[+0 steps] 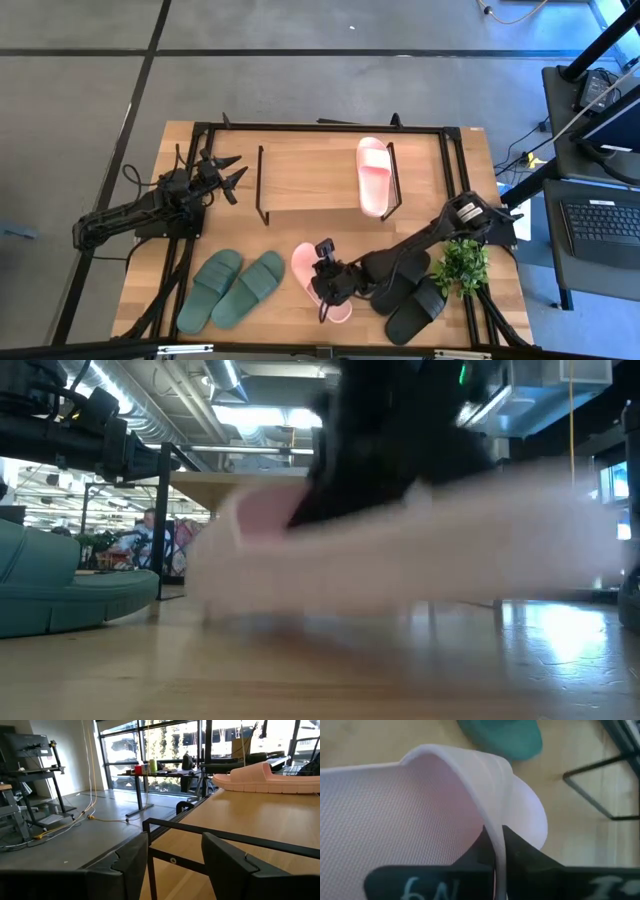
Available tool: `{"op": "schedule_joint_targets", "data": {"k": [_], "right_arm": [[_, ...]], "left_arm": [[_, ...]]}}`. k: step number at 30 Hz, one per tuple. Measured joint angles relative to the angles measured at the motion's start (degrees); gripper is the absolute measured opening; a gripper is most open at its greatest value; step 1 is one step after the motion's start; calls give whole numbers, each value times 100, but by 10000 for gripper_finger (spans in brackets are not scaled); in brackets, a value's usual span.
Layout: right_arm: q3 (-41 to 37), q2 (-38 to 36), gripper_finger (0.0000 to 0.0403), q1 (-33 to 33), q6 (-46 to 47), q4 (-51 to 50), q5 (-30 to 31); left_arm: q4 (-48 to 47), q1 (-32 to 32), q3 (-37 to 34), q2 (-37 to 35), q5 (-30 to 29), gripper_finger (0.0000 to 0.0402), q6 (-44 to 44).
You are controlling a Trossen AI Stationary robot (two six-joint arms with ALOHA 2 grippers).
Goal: Pick and place slides into the shelf
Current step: Put the pink slide on the shelf
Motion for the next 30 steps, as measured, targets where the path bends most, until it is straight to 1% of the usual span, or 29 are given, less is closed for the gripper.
{"op": "schedule_joint_targets", "data": {"k": [3,7,11,13,17,18,19,21,23,27,30], "right_arm": [[524,-60,15,111,174,-828,-24],[1358,-204,13,251,599,-2214,-48],[2578,-234,13,317,1182,-3552,143],[3190,-254,13,328,1482,-4221,672],[4266,-264,13,83,2271,-5735,2093],[4500,-264,13,-30,2510,-5984,2281],[4728,-266,13,-161,2726,-6159,2339],[5128,-266,13,-453,3069,-6595,2290],[5041,-407,13,-797,3169,-6581,2265],[4767,-568,13,-1571,3143,-6730,1999],[4460,-571,13,-1976,2765,-6748,2009]], "left_arm": [[-1,-2,0,-1,2,179,-2],[0,-1,0,1,0,179,-2],[0,-1,0,-1,0,179,-2],[-1,-2,0,1,2,179,-2],[-1,0,0,-1,2,179,-2],[1,0,0,-1,0,179,-8],[0,-1,0,1,2,179,-19],[0,-1,0,1,1,179,-24],[0,-1,0,0,1,179,-24],[-1,0,0,1,3,179,-28],[-1,-2,0,1,2,179,-28]]}}
